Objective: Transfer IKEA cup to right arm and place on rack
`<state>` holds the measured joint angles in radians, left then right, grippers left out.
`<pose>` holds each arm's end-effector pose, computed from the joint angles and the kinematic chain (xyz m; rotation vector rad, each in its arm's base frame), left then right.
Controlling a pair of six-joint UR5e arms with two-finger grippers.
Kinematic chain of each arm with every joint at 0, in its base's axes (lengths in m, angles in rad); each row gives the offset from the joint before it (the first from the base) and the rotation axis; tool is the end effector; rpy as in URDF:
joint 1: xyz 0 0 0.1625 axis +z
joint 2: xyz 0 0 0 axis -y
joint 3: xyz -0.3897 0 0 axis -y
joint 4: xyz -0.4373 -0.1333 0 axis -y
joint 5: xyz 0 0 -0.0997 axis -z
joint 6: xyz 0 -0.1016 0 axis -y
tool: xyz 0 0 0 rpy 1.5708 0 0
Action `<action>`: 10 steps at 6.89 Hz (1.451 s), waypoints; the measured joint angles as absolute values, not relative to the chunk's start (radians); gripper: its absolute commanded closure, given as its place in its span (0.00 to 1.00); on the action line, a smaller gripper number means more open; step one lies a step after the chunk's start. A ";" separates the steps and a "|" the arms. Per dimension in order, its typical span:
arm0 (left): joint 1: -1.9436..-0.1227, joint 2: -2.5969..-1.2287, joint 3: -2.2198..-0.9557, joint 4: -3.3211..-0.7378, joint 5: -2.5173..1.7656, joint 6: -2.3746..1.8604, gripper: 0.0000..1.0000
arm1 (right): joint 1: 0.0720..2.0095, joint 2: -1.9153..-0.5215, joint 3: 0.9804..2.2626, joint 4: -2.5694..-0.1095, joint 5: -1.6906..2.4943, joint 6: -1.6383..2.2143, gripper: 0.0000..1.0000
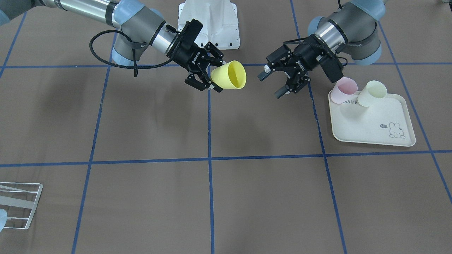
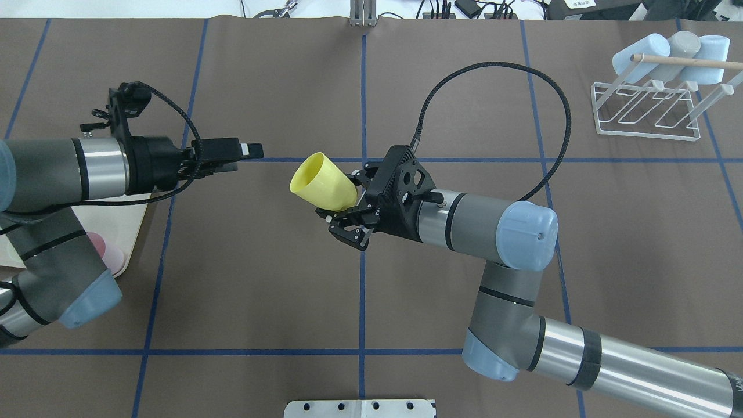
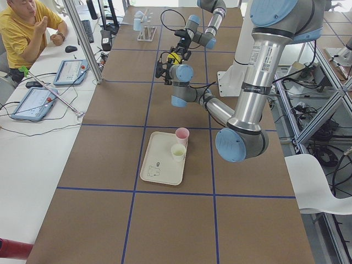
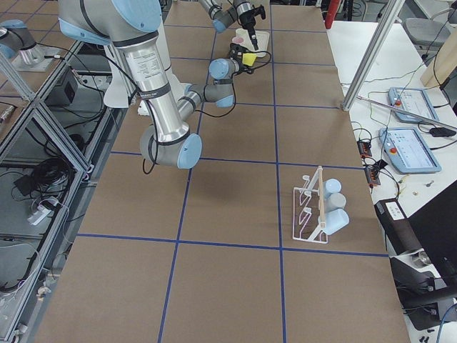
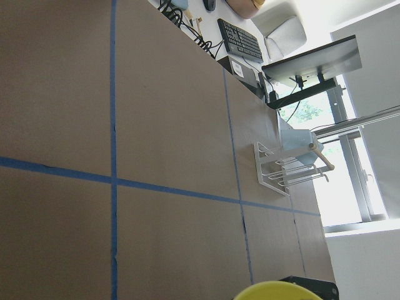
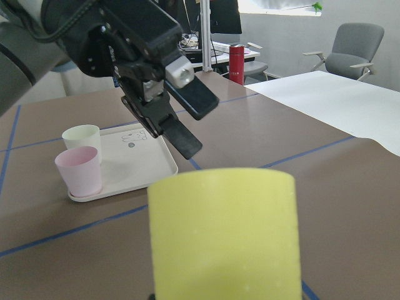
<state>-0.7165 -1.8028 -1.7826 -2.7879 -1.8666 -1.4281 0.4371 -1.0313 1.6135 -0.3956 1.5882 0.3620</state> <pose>0.3635 -0.4541 0.2459 0.4816 1.5891 -0.1903 -0.5303 -0.3930 0.1396 1.3058 -1.2289 -0.5738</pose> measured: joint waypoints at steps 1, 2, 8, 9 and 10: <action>-0.759 -1.743 -1.814 -2.732 -1.890 -1.306 0.00 | 0.470 -1.032 1.635 -0.493 1.595 0.360 0.95; -0.825 -1.671 -1.847 -2.693 -1.943 -1.167 0.00 | 0.510 -1.032 1.689 -0.662 1.607 0.342 0.97; -1.309 -1.481 -1.741 -2.654 -2.321 -0.438 0.00 | 0.857 -1.065 2.055 -1.768 1.626 -0.317 0.96; -1.337 -1.479 -1.725 -2.655 -2.346 -0.406 0.00 | 0.922 -1.119 2.086 -1.834 1.615 -0.475 0.96; -1.346 -1.478 -1.719 -2.655 -2.355 -0.395 0.00 | 0.966 -1.189 2.107 -1.866 1.566 -0.616 0.95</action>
<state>-1.3462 -1.4781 -1.7190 -2.6552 -2.3552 -0.3954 0.9659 -1.1892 2.1071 -1.8656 1.5658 -0.6162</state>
